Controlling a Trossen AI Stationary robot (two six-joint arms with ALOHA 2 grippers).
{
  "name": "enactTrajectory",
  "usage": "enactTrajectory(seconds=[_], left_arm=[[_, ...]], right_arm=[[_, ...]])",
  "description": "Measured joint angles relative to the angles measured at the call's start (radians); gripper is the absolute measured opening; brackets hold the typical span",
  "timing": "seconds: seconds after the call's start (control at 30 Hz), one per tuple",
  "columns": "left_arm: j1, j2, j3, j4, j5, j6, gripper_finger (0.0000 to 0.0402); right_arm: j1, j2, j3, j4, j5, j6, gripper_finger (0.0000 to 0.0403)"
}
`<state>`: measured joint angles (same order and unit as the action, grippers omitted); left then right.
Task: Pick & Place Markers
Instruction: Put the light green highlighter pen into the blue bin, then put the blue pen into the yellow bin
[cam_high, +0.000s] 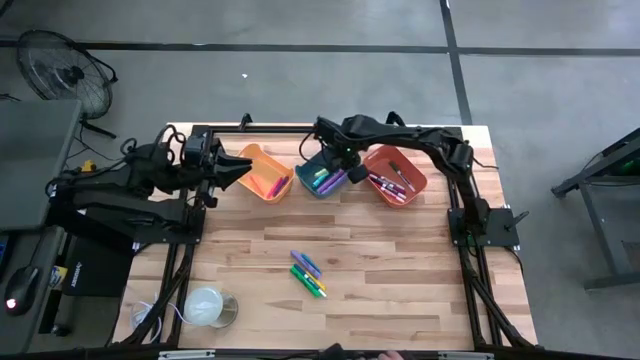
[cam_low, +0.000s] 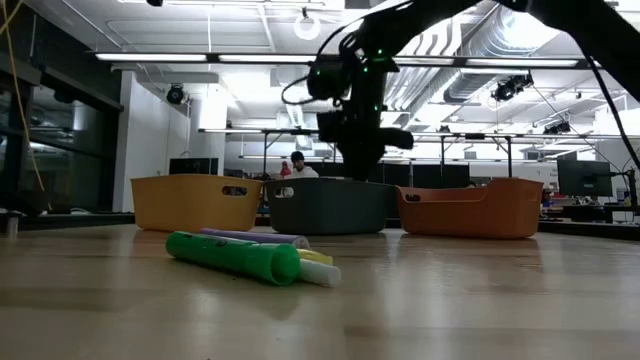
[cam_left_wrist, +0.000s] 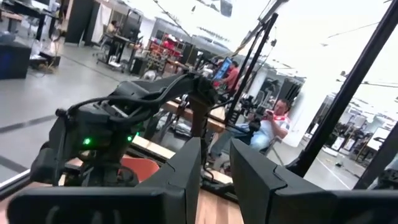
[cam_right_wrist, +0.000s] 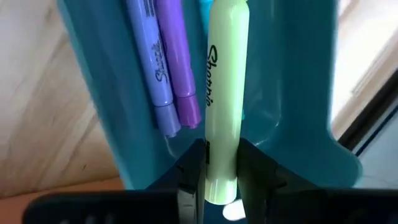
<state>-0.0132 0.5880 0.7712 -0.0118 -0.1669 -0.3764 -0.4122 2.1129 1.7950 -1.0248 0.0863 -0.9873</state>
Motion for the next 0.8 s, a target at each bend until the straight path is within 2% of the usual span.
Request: enactTrajectory(seconds=[0.17,0.33,0.4,0.6,0.8], left_arm=[[0.000,-0.001,0.000,-0.022,0.000,-0.014,0.0085],[0.000,-0.002,0.000,-0.047,0.000,-0.018,0.0085],[0.000,-0.001,0.000,-0.046,0.000,-0.018,0.0085],[0.000,-0.001,0.000,-0.045,0.001,-0.014,0.0085],[0.000,-0.001,0.000,-0.059,0.001,-0.019,0.0085]], right_arm=[[0.004,0.010,0.000,0.046,0.071,-0.014,0.0059],[0.008,0.011,0.000,0.065,0.096,0.021,0.0117],[0.011,0.011,0.000,0.057,0.091,0.041,0.0126],[0.029,0.011,0.000,0.050,0.110,0.048,0.0126],[0.066,0.011,0.002,0.039,0.235,0.163,0.0127]])
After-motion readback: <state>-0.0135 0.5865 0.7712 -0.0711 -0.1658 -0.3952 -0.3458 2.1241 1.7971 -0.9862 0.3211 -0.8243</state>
